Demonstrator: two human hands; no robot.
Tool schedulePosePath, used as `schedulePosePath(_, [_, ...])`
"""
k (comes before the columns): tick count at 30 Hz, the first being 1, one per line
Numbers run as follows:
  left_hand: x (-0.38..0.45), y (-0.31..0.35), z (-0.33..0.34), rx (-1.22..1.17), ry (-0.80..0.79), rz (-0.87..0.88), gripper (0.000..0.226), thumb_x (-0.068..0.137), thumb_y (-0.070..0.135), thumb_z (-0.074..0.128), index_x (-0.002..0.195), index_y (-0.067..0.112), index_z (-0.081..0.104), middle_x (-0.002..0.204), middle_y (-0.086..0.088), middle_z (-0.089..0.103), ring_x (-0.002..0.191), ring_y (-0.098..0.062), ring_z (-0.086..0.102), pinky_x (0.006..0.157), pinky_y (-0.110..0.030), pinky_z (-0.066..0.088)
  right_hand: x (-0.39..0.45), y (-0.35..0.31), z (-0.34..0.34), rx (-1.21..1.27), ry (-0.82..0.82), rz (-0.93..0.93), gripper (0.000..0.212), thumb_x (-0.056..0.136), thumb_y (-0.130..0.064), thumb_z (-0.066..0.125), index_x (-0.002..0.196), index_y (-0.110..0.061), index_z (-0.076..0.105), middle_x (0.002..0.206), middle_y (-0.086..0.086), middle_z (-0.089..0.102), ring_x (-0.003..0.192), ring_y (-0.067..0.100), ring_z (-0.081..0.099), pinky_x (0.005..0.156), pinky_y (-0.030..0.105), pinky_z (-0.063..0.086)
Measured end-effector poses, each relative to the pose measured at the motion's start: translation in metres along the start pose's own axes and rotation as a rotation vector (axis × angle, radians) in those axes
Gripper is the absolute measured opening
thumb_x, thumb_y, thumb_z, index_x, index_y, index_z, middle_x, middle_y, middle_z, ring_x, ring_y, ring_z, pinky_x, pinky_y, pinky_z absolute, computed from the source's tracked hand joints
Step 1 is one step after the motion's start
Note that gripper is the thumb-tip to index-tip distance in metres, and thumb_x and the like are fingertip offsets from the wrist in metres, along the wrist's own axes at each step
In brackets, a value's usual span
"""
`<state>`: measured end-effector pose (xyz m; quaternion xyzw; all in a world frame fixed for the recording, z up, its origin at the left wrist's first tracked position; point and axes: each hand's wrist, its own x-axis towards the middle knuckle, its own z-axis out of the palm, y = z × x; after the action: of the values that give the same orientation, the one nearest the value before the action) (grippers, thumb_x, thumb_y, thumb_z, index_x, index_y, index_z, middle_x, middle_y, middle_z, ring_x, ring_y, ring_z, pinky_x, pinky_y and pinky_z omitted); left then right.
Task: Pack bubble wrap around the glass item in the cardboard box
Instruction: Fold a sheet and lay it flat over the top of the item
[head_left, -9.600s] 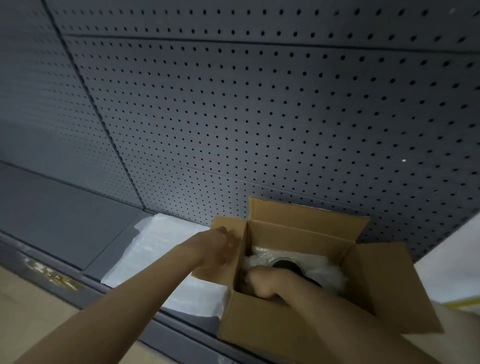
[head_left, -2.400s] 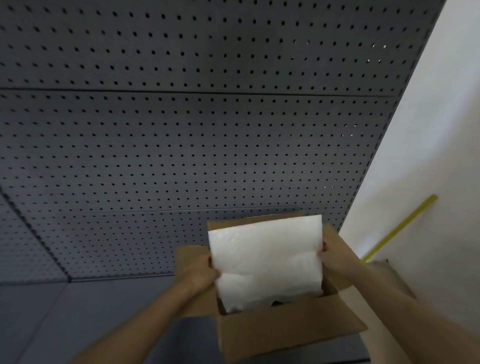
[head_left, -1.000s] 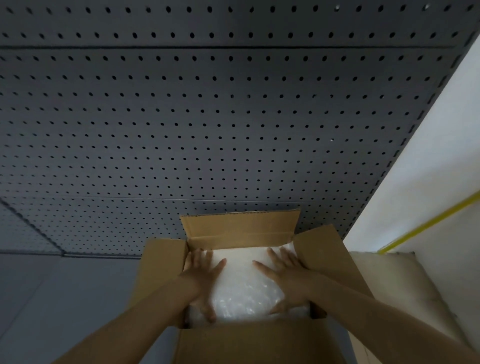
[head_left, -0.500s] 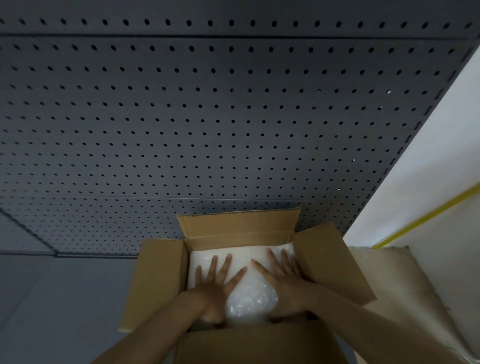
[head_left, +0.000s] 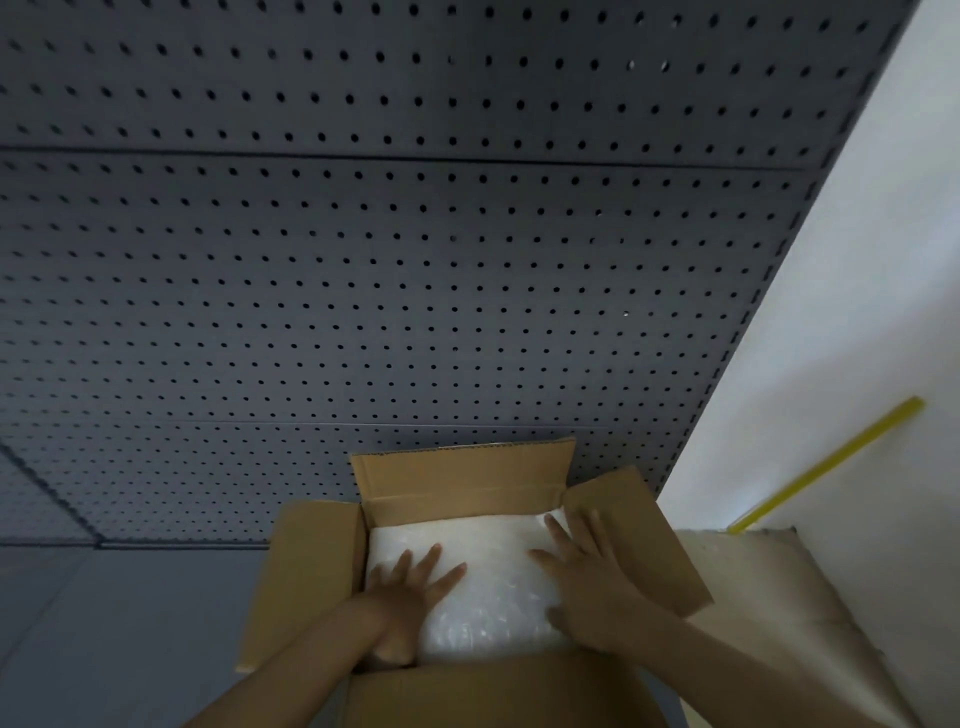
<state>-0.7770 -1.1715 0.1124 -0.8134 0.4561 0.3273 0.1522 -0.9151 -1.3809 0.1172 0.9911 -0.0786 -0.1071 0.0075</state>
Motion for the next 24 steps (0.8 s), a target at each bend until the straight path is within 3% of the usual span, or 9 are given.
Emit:
schedulePosePath(2, [-0.009, -0.001, -0.002, -0.012, 0.003, 0.011, 0.098, 0.091, 0.022, 0.056, 0.148, 0.037, -0.022, 0.158, 0.000, -0.029, 0.147, -0.035, -0.017, 0.119, -0.053, 0.005, -0.007, 0.006, -0.008, -0.007, 0.060, 0.074, 0.061, 0.085, -0.042, 0.055, 0.143, -0.028, 0.040, 0.160, 0.015, 0.012, 0.146, 0.044, 0.000, 0.096, 0.036, -0.041])
schedulePosePath(5, [-0.019, 0.001, -0.006, -0.045, 0.007, 0.002, 0.094, 0.092, 0.030, 0.057, 0.150, 0.036, -0.017, 0.159, 0.000, -0.024, 0.148, -0.032, -0.012, 0.118, -0.052, 0.010, -0.015, 0.017, -0.016, 0.060, 0.001, 0.238, 0.060, 0.093, -0.029, 0.043, 0.149, -0.022, 0.026, 0.160, 0.009, 0.003, 0.146, 0.039, -0.012, 0.096, 0.046, -0.038])
schedulePosePath(8, [-0.027, 0.006, -0.011, -0.079, 0.001, 0.003, 0.088, 0.094, 0.040, 0.054, 0.152, 0.034, -0.012, 0.161, 0.000, -0.019, 0.149, -0.030, -0.009, 0.119, -0.049, 0.013, -0.023, 0.022, -0.029, 0.118, 0.016, 0.425, 0.060, 0.094, -0.033, 0.040, 0.150, -0.023, 0.022, 0.160, 0.010, 0.005, 0.146, 0.038, -0.004, 0.110, 0.059, -0.016])
schedulePosePath(12, [-0.033, 0.014, -0.010, -0.107, 0.002, -0.024, 0.080, 0.097, 0.041, 0.049, 0.153, 0.032, -0.008, 0.161, -0.002, -0.018, 0.149, -0.029, -0.008, 0.121, -0.046, 0.011, -0.029, 0.021, -0.039, 0.388, 0.040, 0.667, 0.068, 0.091, -0.032, 0.047, 0.150, -0.017, 0.017, 0.157, 0.011, 0.010, 0.142, 0.034, 0.016, 0.117, 0.054, 0.012])
schedulePosePath(14, [-0.035, 0.017, -0.008, -0.126, 0.015, -0.040, 0.078, 0.097, 0.041, 0.047, 0.154, 0.032, -0.005, 0.161, -0.002, -0.016, 0.150, -0.028, -0.006, 0.121, -0.044, 0.010, -0.035, 0.021, -0.046, 0.468, 0.089, 0.674, 0.063, 0.090, -0.027, 0.048, 0.146, -0.014, 0.025, 0.148, 0.013, 0.027, 0.131, 0.035, 0.034, 0.110, 0.047, 0.032])
schedulePosePath(17, [-0.038, 0.018, -0.006, -0.147, 0.026, -0.053, 0.075, 0.097, 0.041, 0.047, 0.154, 0.032, -0.001, 0.162, -0.001, -0.013, 0.150, -0.027, -0.003, 0.122, -0.042, 0.011, -0.042, 0.020, -0.057, 0.549, 0.228, 0.652, 0.056, 0.092, -0.025, 0.048, 0.142, -0.008, 0.030, 0.135, 0.017, 0.042, 0.120, 0.036, 0.047, 0.101, 0.046, 0.042])
schedulePosePath(20, [-0.042, 0.018, -0.005, -0.170, 0.041, -0.062, 0.072, 0.098, 0.042, 0.046, 0.155, 0.031, 0.003, 0.162, -0.002, -0.010, 0.150, -0.027, 0.001, 0.121, -0.042, 0.012, -0.043, 0.009, -0.063, 0.723, 0.380, 0.582, 0.057, 0.092, -0.026, 0.054, 0.140, -0.007, 0.030, 0.106, 0.014, 0.060, 0.087, 0.030, 0.059, 0.071, 0.036, 0.049])
schedulePosePath(22, [-0.045, 0.018, -0.003, -0.191, 0.058, -0.062, 0.070, 0.099, 0.042, 0.045, 0.155, 0.030, 0.005, 0.162, -0.004, -0.007, 0.150, -0.028, 0.003, 0.121, -0.041, 0.012, -0.043, -0.004, -0.063, 0.777, 0.355, 0.480, 0.052, 0.095, -0.039, 0.050, 0.136, -0.009, 0.036, 0.093, 0.010, 0.061, 0.078, 0.026, 0.059, 0.063, 0.030, 0.046])
schedulePosePath(24, [-0.049, 0.019, -0.001, -0.215, 0.074, -0.070, 0.067, 0.099, 0.042, 0.044, 0.155, 0.028, 0.009, 0.162, -0.006, -0.004, 0.149, -0.029, 0.006, 0.121, -0.040, 0.013, -0.040, -0.017, -0.051, 0.687, 0.172, 0.345, 0.043, 0.099, -0.047, 0.036, 0.116, -0.011, 0.053, 0.094, 0.010, 0.062, 0.089, 0.028, 0.061, 0.074, 0.032, 0.047])
